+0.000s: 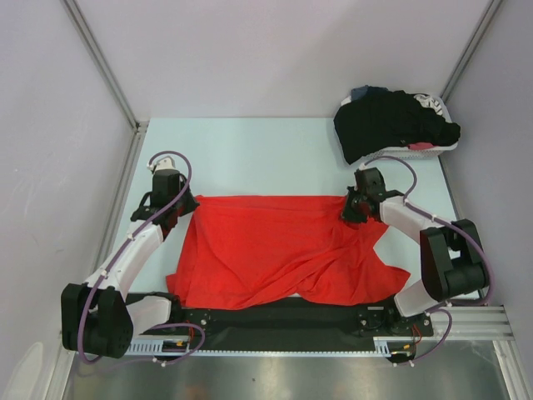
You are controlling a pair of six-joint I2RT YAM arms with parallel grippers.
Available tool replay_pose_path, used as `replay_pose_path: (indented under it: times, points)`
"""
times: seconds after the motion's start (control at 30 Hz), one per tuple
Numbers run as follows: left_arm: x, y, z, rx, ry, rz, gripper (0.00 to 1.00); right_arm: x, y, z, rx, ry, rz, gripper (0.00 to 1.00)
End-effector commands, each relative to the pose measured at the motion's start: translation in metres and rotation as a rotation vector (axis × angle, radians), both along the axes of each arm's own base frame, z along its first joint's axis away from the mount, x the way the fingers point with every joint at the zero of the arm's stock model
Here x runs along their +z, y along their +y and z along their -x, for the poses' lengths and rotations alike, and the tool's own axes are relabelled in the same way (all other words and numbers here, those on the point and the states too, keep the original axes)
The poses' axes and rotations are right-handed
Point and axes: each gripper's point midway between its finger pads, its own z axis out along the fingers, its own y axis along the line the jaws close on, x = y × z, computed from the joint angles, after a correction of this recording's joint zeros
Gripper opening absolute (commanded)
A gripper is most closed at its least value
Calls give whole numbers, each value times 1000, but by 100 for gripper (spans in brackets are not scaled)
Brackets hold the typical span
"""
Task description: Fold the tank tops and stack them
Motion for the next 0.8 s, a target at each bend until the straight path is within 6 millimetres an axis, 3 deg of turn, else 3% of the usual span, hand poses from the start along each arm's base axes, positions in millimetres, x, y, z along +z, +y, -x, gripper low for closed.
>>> replay_pose_path:
  times: [0.0, 0.07, 0.2, 0.27, 0.4, 0.43, 0.47, 0.5, 0.53, 0.57, 0.67, 0.7, 0.73, 0.77]
  points:
    - [7, 4, -6, 19, -35, -2, 1, 17, -1, -23, -29, -65, -12, 0]
    - [9, 3, -7, 15, -38, 1, 0, 26, 1, -26, -20, -87, -21, 0]
    - [14, 2, -10, 17, -49, 10, 0, 71, 5, -36, -2, -205, -61, 0]
    - [16, 4, -11, 30, -46, 4, 0, 100, 11, -41, 19, -277, -106, 0]
    - [40, 16, -16, 73, -73, 8, 0, 159, 18, -54, 47, -408, -238, 0]
    - [60, 19, -20, 86, -111, 17, 0, 173, 16, -57, 53, -431, -270, 0]
    - [69, 22, -19, 95, -117, 19, 0, 199, 15, -60, 57, -488, -286, 0]
    - [100, 27, -22, 109, -179, 28, 0, 213, 14, -60, 65, -514, -291, 0]
    - [117, 31, -21, 121, -209, 29, 0, 227, 12, -59, 71, -544, -295, 0]
    - [126, 35, -15, 133, -207, 27, 0, 248, 8, -55, 81, -599, -286, 0]
    - [189, 53, 5, 188, -316, 2, 0, 300, 4, -41, 115, -740, -293, 0]
    - [205, 57, 14, 202, -342, -8, 0, 328, 2, -26, 125, -833, -296, 0]
    - [240, 61, 28, 219, -421, -16, 0, 340, -1, -19, 118, -877, -294, 0]
    - [249, 65, 42, 232, -429, -33, 1, 356, -2, -10, 122, -938, -298, 0]
